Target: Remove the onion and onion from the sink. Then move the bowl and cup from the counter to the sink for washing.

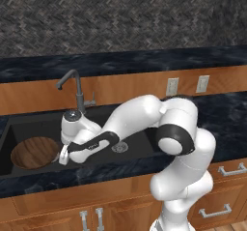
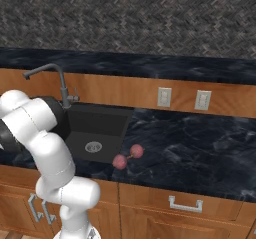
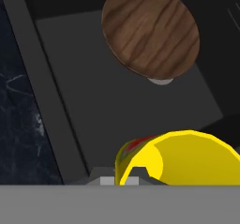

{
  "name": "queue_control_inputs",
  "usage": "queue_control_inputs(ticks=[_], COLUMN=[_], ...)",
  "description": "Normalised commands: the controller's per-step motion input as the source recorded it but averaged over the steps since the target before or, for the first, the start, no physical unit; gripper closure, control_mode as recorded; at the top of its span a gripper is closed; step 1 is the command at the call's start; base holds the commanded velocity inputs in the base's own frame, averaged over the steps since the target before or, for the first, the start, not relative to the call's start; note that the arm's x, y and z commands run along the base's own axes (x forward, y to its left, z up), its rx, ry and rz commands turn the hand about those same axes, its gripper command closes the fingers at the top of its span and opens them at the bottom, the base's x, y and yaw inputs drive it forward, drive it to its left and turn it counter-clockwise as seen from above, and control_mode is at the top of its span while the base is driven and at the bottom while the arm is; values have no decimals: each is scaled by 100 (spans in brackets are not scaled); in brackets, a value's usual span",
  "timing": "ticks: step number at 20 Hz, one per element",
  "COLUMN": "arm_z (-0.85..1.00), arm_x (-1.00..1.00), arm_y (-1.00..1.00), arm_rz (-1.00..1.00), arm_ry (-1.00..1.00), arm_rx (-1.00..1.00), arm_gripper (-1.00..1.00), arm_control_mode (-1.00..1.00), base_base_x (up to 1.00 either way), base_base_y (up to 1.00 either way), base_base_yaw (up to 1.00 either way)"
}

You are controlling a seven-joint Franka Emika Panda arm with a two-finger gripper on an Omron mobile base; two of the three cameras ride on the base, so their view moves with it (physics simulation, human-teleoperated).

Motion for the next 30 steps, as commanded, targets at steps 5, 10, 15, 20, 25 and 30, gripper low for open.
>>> queue_control_inputs(ticks=[5, 10, 15, 20, 25, 30], arm_z=[-17, -19, -15, -16, -15, -10], arm_x=[10, 12, 19, 16, 16, 20], arm_y=[1, 2, 0, 0, 3, 3], arm_rz=[0, 0, 0, 0, 0, 0], arm_ry=[0, 0, 0, 0, 0, 0], arm_rx=[0, 0, 0, -1, -1, 0], arm_gripper=[100, 100, 100, 100, 100, 100], arm_control_mode=[-100, -100, -100, -100, -100, -100], base_base_x=[0, 0, 0, 0, 0, 0], base_base_y=[0, 0, 0, 0, 0, 0], base_base_yaw=[0, 0, 0, 0, 0, 0])
